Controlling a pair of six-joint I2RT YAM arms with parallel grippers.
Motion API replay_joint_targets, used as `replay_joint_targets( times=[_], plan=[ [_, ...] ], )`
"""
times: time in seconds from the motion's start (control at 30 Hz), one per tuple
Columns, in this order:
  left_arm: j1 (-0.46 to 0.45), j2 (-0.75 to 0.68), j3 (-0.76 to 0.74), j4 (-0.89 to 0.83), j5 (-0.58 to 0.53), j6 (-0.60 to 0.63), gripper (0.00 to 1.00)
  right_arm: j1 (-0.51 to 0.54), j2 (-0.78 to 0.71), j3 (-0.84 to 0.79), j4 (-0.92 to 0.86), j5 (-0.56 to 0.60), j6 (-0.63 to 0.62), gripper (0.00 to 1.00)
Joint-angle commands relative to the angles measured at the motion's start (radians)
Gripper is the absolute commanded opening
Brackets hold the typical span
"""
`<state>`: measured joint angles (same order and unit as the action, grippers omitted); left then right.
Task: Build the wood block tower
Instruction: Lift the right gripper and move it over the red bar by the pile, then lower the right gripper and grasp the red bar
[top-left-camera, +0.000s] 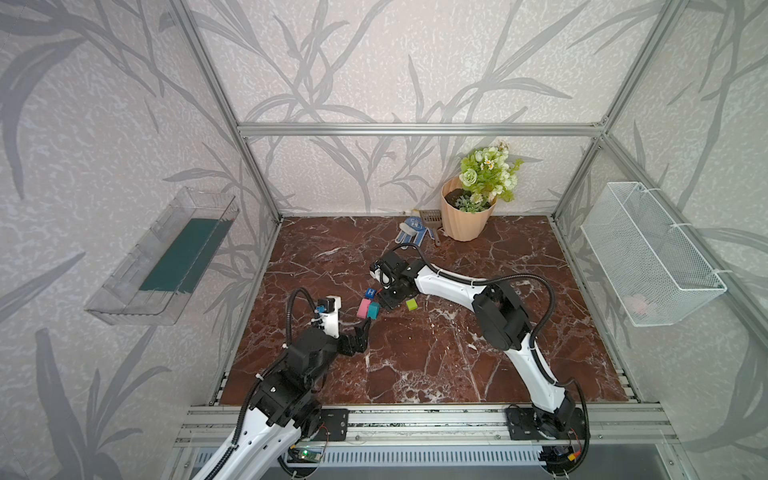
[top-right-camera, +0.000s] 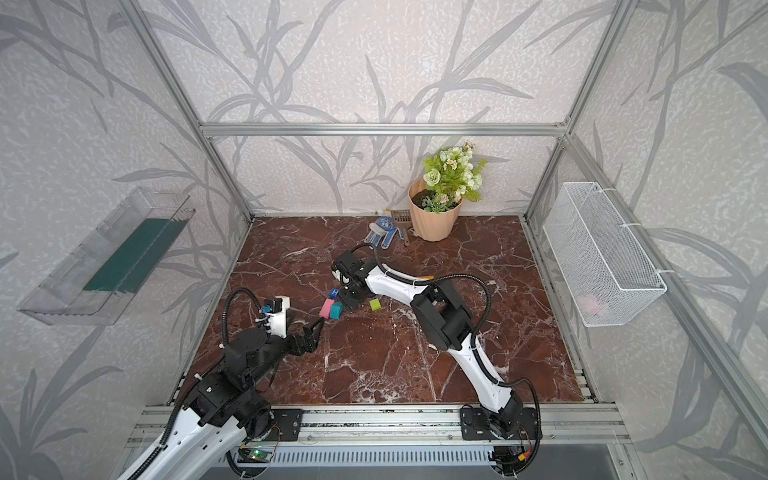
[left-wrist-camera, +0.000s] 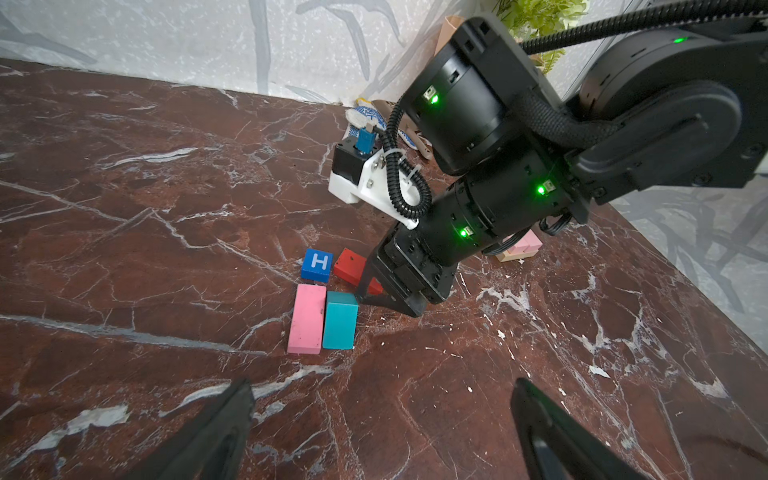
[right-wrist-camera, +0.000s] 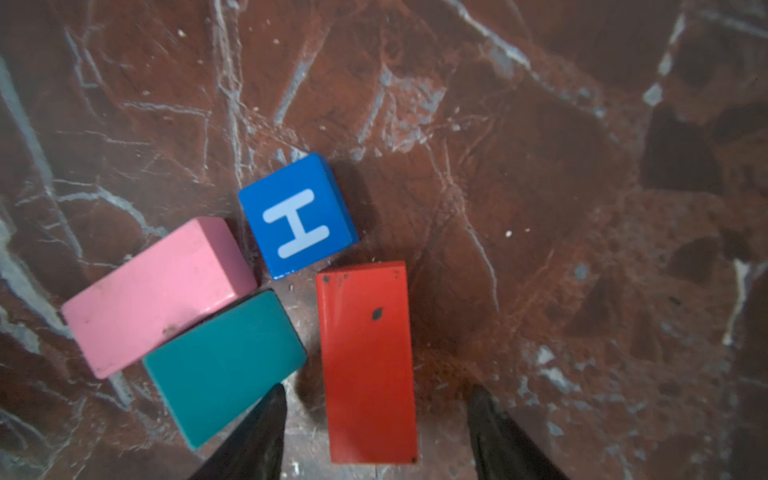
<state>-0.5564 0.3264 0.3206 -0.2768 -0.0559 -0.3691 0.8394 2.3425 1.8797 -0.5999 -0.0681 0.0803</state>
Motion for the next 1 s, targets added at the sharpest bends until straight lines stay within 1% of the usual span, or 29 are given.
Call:
replay_joint_targets(
  times=[0.0, 0.3, 0.5, 0.63, 0.8, 0.97],
  plan=[
    [-0.002, -0.012, -0.009, -0.009, -0.013, -0.014, 0.98, 0.003, 0.029, 0.048, -0.052, -0.004, 0.007, 0.66],
    [-0.002, -0.022, -0.010, -0.014, -0.016, -0.016, 0.98, 0.004, 0.032, 0.024, -0.040, -0.002, 0.016, 0.62],
    [-0.002, -0.025, -0.011, -0.014, -0.015, -0.016, 0.98, 0.004, 0.009, -0.024, -0.003, 0.008, 0.023, 0.57],
    [-0.002, -0.031, -0.011, -0.019, -0.022, -0.017, 0.98, 0.004, 0.015, -0.014, -0.018, -0.002, 0.031, 0.53],
    [-0.002, -0.031, -0.013, -0.016, -0.017, -0.016, 0.98, 0.004, -0.018, -0.054, 0.013, 0.004, 0.036, 0.50],
    [-0.001, -0.022, -0.011, -0.015, -0.021, -0.017, 0.98, 0.003, -0.062, -0.055, -0.002, 0.011, 0.030, 0.48]
  ],
)
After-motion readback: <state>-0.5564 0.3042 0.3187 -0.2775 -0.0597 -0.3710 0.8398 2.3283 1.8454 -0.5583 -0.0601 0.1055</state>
